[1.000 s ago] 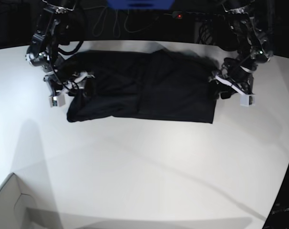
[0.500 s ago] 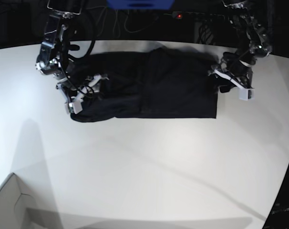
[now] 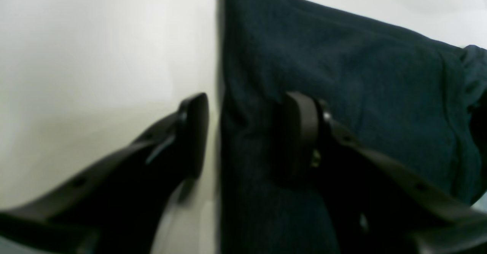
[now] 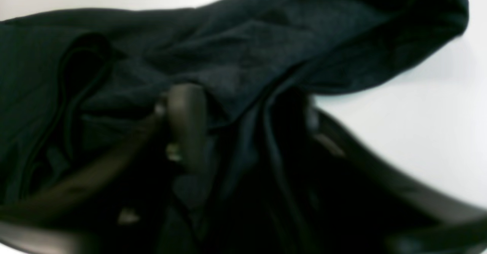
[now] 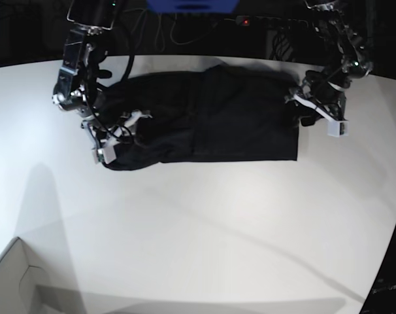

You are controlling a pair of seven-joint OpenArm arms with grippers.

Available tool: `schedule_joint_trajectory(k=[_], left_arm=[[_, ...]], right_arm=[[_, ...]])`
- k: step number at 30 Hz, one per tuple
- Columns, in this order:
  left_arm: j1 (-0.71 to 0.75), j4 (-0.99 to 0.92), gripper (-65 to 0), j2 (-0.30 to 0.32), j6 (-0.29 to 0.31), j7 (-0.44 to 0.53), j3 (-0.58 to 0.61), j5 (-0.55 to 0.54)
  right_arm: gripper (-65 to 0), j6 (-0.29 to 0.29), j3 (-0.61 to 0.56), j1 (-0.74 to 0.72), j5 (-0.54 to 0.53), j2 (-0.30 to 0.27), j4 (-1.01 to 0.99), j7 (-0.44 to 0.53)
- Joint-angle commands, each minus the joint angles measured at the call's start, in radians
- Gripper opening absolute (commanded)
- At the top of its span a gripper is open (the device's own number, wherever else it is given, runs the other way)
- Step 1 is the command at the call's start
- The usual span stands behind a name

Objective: Layout the t-shirt on the table in an organized manner, then fold the t-shirt properly
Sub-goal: 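Grasp the opposite band end with the right gripper, then fold the held end with the right gripper over toward the left gripper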

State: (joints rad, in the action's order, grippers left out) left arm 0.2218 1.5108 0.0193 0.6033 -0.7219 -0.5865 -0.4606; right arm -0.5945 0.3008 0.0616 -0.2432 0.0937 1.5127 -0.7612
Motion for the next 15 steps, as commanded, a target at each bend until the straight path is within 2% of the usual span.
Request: schedule_joint_trajectory(k=[1,4,10,15], left_arm=[[-0.003,0.018,-35.0,0.006,0.011,0.012,0.0,-0.016],[-0.003,0.018,-35.0,0.006,0.011,0.012,0.0,-0.016],[-0.002,0.046,-35.0,0.006,0.011,0.008,-0.002,-0.017],[0.012,0.113,-35.0,0.006,0.01,0.006,-0.002,-0.017]], right_arm=[[-48.2,-0.006,-0.001,-0.009,-0.012,0.01,0.018,0.009],[-64.4,-0.006,-0.001,-0.009,-0.012,0.01,0.021,0.007],[-65.0,-0.006,-0.013,0.014,-0.012,0.011,0.133,0.007],[-65.0,-0.002,-0.133,0.062,-0.008,0.005,0.3,0.007]])
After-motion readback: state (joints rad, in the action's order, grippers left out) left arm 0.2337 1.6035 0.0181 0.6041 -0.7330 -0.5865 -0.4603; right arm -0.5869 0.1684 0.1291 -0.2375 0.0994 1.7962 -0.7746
